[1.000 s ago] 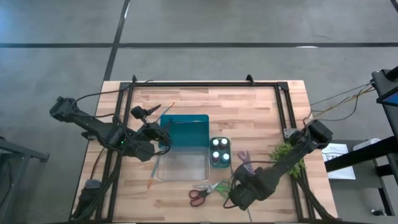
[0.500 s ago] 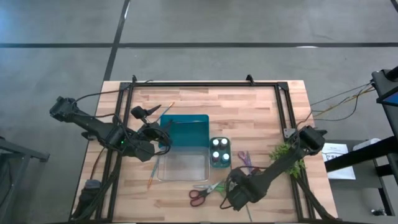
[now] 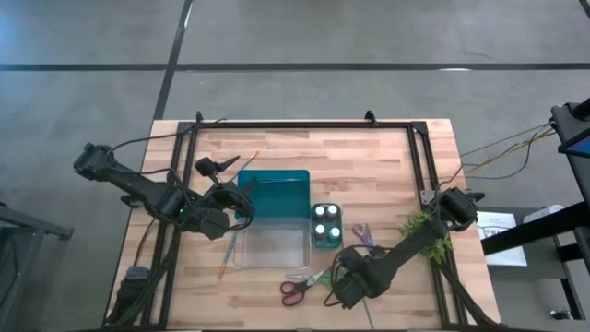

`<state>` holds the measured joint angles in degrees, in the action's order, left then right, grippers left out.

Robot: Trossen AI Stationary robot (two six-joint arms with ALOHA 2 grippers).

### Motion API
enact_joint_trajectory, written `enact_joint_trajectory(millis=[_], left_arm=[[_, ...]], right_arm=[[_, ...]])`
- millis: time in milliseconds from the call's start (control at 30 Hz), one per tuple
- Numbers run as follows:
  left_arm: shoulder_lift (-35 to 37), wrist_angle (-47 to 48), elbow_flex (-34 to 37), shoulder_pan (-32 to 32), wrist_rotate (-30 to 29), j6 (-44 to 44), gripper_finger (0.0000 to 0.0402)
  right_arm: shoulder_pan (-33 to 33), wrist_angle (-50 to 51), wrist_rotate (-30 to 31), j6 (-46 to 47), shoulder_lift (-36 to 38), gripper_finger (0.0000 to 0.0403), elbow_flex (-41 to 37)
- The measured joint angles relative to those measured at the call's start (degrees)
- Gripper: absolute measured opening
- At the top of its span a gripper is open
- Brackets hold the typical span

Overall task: Pick & Place Paint Supplies
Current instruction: Put the blue paint brush into the blue bin

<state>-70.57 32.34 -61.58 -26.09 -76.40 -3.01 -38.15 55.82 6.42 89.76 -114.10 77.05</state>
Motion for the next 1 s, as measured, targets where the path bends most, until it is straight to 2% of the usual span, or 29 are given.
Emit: enact_joint_trajectory(millis=[433, 533, 733, 900, 1000], left_arm=[[0.0, 0.0, 0.0, 0.0, 0.4, 0.0, 0.0354], [0.0, 0.0, 0.0, -0.1, 0.4, 0.0, 0.0354], [0.0, 0.0, 0.0, -0.1, 1.0, 0.0, 0.0354], [0.0, 0.0, 0.0, -0.1, 1.0, 0.0, 0.0354], [0.0, 0.0, 0.0, -0.1, 1.0, 0.0, 0.0354]], right_arm=[[0.0, -2.8, -1.7, -0.2, 0.0, 0.015, -2.6], [0.0, -3.3, -1.7, -0.4, 0.0, 0.0119, -2.8], [0.0, -4.9, -1.8, -3.1, -0.1, 0.0022, -3.0], [-0.3, -5.2, -1.5, -5.3, 1.2, 0.0008, -3.3], [-1.1, -4.6, 0.9, -5.0, 3.3, 0.0008, -3.0]])
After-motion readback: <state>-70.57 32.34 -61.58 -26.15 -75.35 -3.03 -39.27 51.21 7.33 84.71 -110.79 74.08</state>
